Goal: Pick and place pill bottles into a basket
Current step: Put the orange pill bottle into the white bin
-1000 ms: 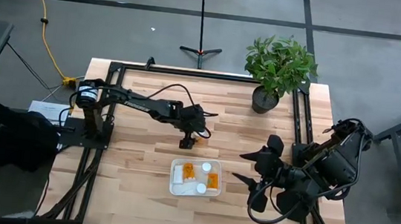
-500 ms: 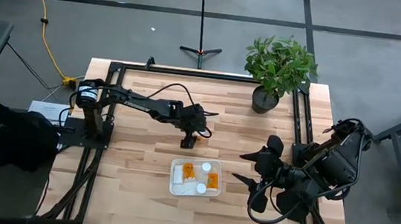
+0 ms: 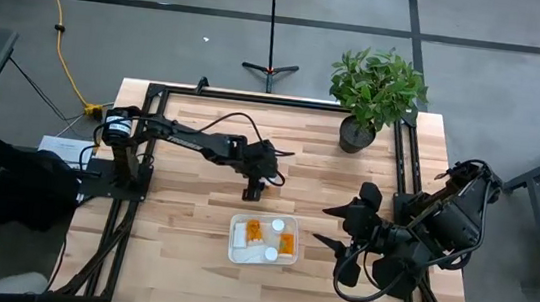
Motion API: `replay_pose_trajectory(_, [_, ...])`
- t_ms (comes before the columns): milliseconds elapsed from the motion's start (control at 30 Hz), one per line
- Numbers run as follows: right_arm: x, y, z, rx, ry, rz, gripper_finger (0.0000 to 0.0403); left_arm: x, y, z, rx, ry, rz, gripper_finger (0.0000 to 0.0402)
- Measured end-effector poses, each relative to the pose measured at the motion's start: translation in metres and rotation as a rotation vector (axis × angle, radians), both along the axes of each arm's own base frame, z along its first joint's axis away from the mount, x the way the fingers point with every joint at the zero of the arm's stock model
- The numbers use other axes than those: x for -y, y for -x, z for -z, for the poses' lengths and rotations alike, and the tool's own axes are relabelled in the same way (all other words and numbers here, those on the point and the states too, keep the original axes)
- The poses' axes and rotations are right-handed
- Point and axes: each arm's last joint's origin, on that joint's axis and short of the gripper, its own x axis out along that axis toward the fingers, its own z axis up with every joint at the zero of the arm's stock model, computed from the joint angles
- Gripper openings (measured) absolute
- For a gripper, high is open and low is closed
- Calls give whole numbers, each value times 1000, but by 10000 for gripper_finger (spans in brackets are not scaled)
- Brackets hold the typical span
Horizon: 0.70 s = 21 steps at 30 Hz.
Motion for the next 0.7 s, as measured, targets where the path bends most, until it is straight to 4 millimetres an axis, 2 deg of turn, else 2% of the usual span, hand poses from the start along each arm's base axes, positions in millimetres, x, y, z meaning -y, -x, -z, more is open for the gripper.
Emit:
replay_pose_trajectory(100, [0, 0, 0, 0, 0, 0, 243, 0, -3, -8, -19, 15, 11, 250])
replay_pose_trajectory(200, [0, 0, 0, -1, 3, -2, 243, -1, -8, -22, -30, 9, 24, 241])
replay_pose_trajectory(433, [0, 0, 0, -2, 7, -4, 243, -1, -17, -63, -59, 26, 48, 236])
replay_pose_trajectory(700, [0, 0, 0, -6, 22, -14, 243, 6, -22, -108, -46, 216, 116, 241])
